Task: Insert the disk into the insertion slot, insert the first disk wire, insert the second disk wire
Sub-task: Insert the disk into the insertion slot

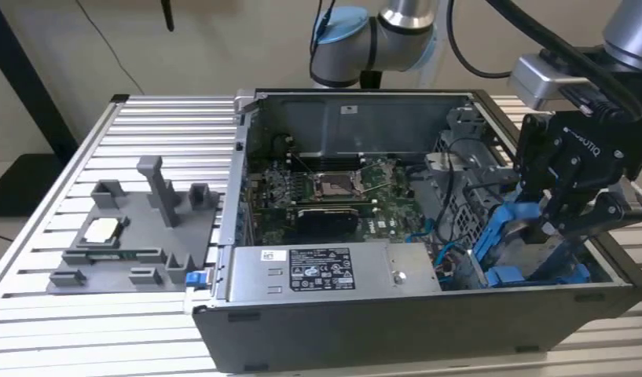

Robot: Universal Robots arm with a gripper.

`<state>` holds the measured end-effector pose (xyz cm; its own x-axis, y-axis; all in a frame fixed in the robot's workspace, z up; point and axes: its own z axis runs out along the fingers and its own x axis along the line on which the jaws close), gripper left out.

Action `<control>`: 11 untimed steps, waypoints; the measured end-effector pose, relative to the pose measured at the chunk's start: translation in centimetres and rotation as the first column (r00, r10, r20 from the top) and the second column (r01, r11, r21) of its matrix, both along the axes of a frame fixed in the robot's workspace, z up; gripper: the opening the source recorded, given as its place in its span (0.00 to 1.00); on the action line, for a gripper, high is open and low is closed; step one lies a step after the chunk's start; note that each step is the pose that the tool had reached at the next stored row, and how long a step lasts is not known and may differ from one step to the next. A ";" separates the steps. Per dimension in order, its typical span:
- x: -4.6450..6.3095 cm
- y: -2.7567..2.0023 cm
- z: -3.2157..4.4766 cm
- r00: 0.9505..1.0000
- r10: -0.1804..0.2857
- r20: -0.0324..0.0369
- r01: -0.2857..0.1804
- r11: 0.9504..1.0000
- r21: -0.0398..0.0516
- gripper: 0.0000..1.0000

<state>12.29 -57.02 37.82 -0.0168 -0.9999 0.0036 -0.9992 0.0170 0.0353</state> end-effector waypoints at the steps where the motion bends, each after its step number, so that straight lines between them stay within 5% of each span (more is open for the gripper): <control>1: 0.0 0.00 -0.01 1.000 0.000 0.000 0.000 1.000 0.000 0.40; 7: 0.0 0.07 0.66 1.000 0.000 0.000 0.000 1.000 0.000 0.40; 11: -0.1 0.65 1.05 1.000 0.000 0.004 0.000 1.000 0.000 0.40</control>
